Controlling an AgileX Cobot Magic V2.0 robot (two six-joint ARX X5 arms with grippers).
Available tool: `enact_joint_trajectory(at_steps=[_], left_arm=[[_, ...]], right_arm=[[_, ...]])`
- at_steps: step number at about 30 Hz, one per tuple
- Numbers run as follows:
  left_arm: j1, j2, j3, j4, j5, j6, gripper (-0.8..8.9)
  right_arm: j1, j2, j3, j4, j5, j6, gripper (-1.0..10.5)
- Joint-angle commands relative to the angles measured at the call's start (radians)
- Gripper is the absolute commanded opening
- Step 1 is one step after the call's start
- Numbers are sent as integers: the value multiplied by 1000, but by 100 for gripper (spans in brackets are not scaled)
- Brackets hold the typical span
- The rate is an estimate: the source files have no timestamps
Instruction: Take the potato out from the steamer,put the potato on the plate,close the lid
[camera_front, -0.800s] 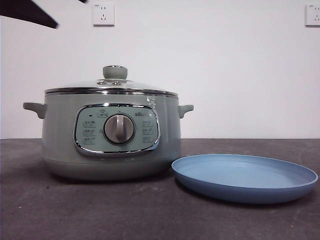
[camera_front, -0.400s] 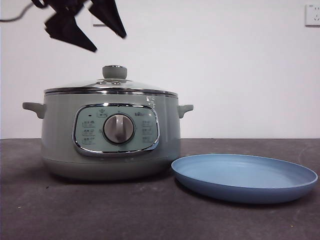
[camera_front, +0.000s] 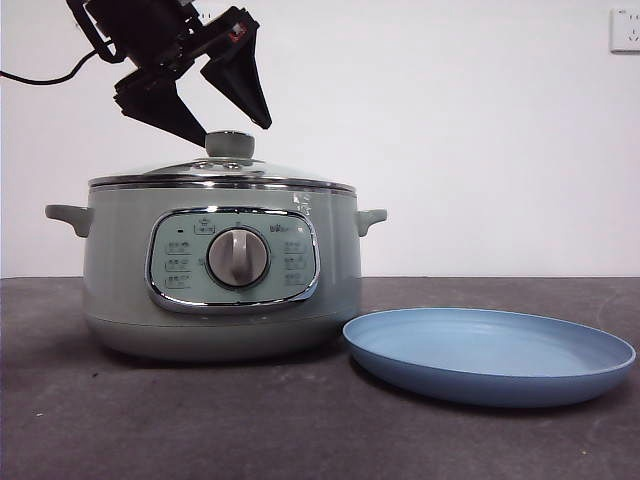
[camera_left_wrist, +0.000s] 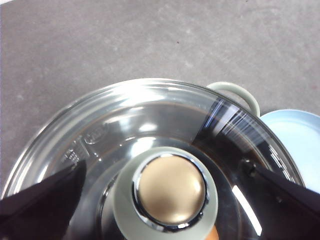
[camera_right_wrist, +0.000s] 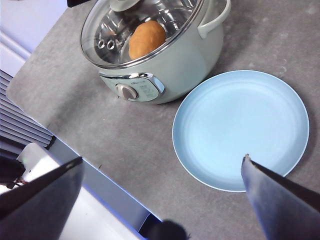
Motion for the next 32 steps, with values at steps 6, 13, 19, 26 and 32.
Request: enact_joint_trajectory(at_steps=[6, 13, 19, 26, 32], left_arm=[[-27, 23, 2, -50, -6, 21, 656], [-32, 23, 2, -52, -57, 20, 529], [-32, 23, 2, -46, -55, 19, 229], [-32, 23, 2, -45, -53, 19, -4], [-32, 23, 2, -40, -53, 19, -12]], right_arm=[[2, 3, 1, 16, -1, 6, 633], [2, 3, 1, 22, -1, 6, 630], [2, 3, 1, 22, 0, 6, 630], [2, 3, 1, 22, 0, 6, 630], [2, 3, 1, 23, -1, 12, 630]])
